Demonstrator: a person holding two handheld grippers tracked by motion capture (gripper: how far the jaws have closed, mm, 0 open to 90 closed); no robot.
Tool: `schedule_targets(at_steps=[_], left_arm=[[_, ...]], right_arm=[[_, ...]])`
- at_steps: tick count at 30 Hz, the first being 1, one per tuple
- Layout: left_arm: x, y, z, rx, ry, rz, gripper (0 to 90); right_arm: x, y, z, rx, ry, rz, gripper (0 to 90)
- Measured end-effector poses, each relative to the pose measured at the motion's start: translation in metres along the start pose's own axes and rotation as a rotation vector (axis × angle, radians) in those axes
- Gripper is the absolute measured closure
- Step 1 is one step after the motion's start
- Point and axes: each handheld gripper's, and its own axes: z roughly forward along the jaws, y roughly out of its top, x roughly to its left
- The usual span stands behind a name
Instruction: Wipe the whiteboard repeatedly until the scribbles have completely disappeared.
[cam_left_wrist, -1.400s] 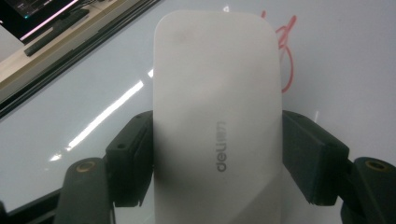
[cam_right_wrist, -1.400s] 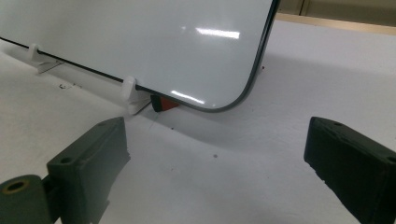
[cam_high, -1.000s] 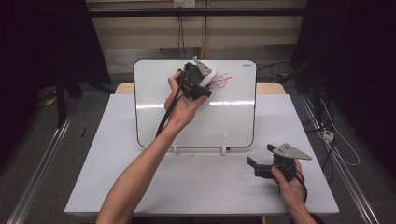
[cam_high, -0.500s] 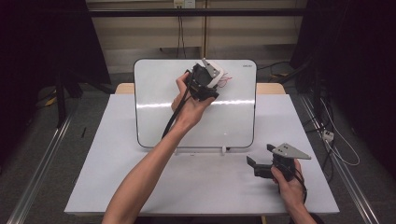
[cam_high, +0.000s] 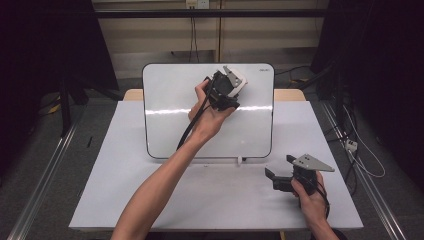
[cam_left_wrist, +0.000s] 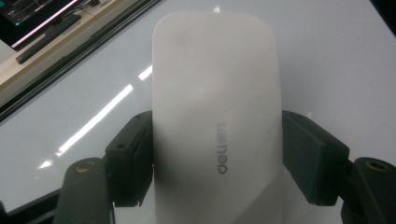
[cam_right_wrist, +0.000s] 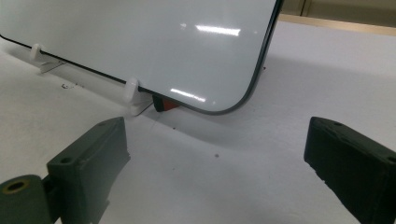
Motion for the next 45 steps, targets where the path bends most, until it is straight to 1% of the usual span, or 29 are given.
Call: schedule_targets(at_steps=[1, 3, 4, 5, 7, 8, 11, 13, 14, 16, 19, 20, 21, 23, 25, 27, 32, 38, 45], left_arm=[[0.001, -0.001, 0.0, -0.002, -0.004, -0.001, 30.9], [0.004, -0.002, -0.002, 0.0, 0.006, -0.005, 30.9], [0.006, -0.002, -0.002, 0.001, 0.004, -0.01, 30.9], [0.008, -0.003, -0.003, 0.003, 0.009, -0.009, 30.9], [0.013, -0.005, -0.004, 0.001, 0.008, -0.022, 30.9], [0.016, -0.006, -0.006, 0.006, 0.012, -0.02, 30.9], [0.023, -0.008, -0.008, 0.005, 0.017, -0.037, 31.0], [0.027, -0.01, -0.009, 0.007, 0.025, -0.041, 31.0], [0.03, -0.011, -0.01, 0.006, 0.024, -0.052, 31.0], [0.033, -0.012, -0.011, 0.006, 0.029, -0.059, 31.0], [0.037, -0.013, -0.012, 0.002, 0.027, -0.082, 31.0], [0.037, -0.013, -0.012, 0.0, 0.026, -0.088, 31.0], [0.035, -0.012, -0.011, 0.002, 0.027, -0.079, 31.0], [0.031, -0.011, -0.009, 0.006, 0.045, -0.071, 30.8], [0.03, -0.009, -0.008, 0.002, 0.042, -0.08, 30.8], [0.03, -0.007, -0.007, 0.005, 0.04, -0.079, 30.8], [0.025, -0.002, -0.005, -0.003, 0.043, -0.076, 30.7], [0.017, 0.005, -0.001, -0.001, 0.037, -0.048, 30.7], [0.006, 0.014, 0.006, -0.005, 0.022, -0.028, 30.7]], right_arm=[[0.0, 0.0, 0.0, 0.002, -0.003, 0.003, 5.9], [0.0, 0.0, 0.0, 0.002, -0.003, 0.007, 5.9], [-0.001, 0.0, -0.001, 0.002, -0.003, 0.006, 5.9], [0.0, 0.0, -0.001, 0.002, -0.003, 0.006, 5.9], [0.0, 0.0, 0.0, 0.003, -0.004, 0.007, 5.9], [0.0, 0.0, 0.0, 0.003, -0.006, 0.005, 5.9], [0.0, 0.0, 0.0, 0.004, -0.003, 0.002, 5.9], [0.0, 0.0, 0.0, 0.002, -0.004, 0.003, 5.9], [0.0, 0.0, 0.0, 0.003, -0.004, 0.003, 5.9], [0.0, 0.0, 0.0, 0.004, -0.006, 0.003, 5.9], [0.0, 0.0, 0.0, 0.004, -0.006, 0.003, 5.9], [0.0, 0.0, 0.0, 0.004, -0.007, 0.004, 5.9], [0.0, 0.0, 0.0, 0.004, -0.007, 0.004, 5.9], [0.0, 0.0, 0.0, 0.003, -0.007, 0.004, 5.9], [0.0, 0.0, 0.0, 0.004, -0.005, 0.007, 6.0], [0.0, 0.0, 0.0, 0.003, -0.007, 0.002, 6.0], [0.0, 0.0, 0.001, 0.003, -0.004, 0.008, 6.0], [0.0, 0.0, 0.001, 0.004, -0.002, 0.006, 6.0], [0.0, 0.0, 0.0, 0.003, -0.001, 0.008, 5.9]])
